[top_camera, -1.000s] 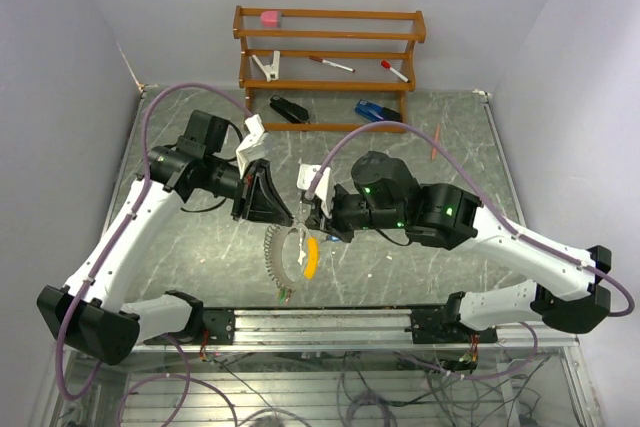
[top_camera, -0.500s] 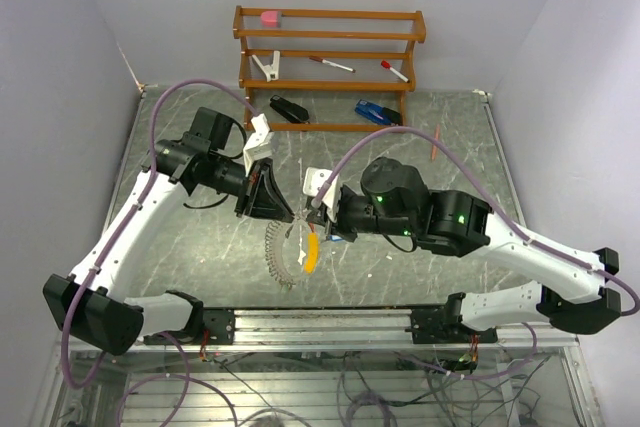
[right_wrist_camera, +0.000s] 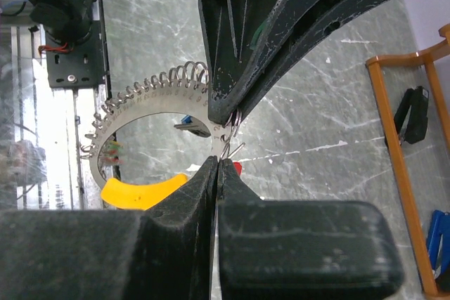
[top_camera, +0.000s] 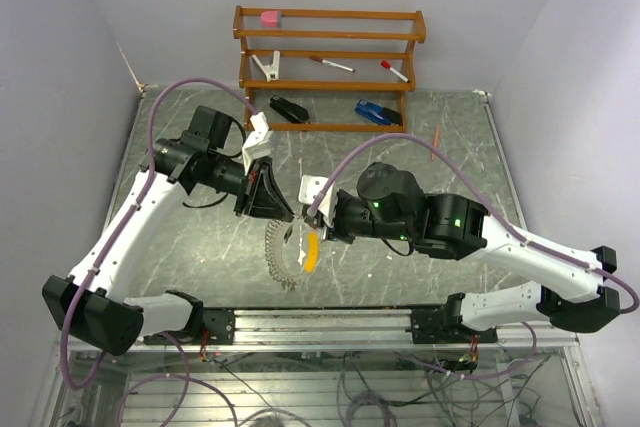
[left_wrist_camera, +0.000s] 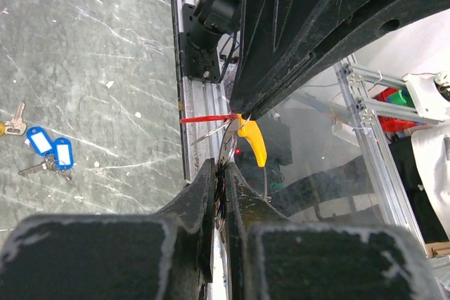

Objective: Put the keys on the keyring

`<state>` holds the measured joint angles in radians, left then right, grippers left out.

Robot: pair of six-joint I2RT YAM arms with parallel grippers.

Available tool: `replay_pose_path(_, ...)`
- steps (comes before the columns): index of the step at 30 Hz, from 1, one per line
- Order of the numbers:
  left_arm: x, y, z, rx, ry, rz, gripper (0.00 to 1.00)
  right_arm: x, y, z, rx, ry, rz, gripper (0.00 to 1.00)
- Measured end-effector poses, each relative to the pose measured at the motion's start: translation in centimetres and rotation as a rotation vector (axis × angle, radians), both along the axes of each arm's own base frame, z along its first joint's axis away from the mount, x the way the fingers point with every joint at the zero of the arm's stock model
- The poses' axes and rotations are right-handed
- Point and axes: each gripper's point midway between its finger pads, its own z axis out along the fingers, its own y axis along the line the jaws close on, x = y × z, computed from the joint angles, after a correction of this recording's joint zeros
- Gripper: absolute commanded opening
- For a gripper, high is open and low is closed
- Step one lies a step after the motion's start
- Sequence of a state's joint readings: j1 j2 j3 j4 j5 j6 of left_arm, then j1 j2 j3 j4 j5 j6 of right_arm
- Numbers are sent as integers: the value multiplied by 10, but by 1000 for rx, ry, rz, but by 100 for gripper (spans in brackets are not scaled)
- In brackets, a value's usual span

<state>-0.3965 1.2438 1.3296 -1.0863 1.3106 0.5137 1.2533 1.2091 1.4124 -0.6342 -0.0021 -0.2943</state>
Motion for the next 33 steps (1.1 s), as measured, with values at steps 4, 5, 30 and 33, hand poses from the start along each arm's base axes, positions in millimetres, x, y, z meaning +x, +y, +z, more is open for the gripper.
replay_pose_path(4, 0, 0, 0, -1, 3, -1, 7, 0, 1, 1, 3, -10, 5, 0)
replay_pose_path(5, 0, 0, 0, -2, 3, -1, 7, 0, 2, 1, 1, -12, 6, 0)
replay_pose_path(30, -5, 2, 2, 0, 2, -2, 7, 1, 11, 1, 7, -38, 14, 0)
replay_pose_path(33, -6, 2, 2, 3, 3, -2, 7, 1, 11, 2, 8, -40, 14, 0)
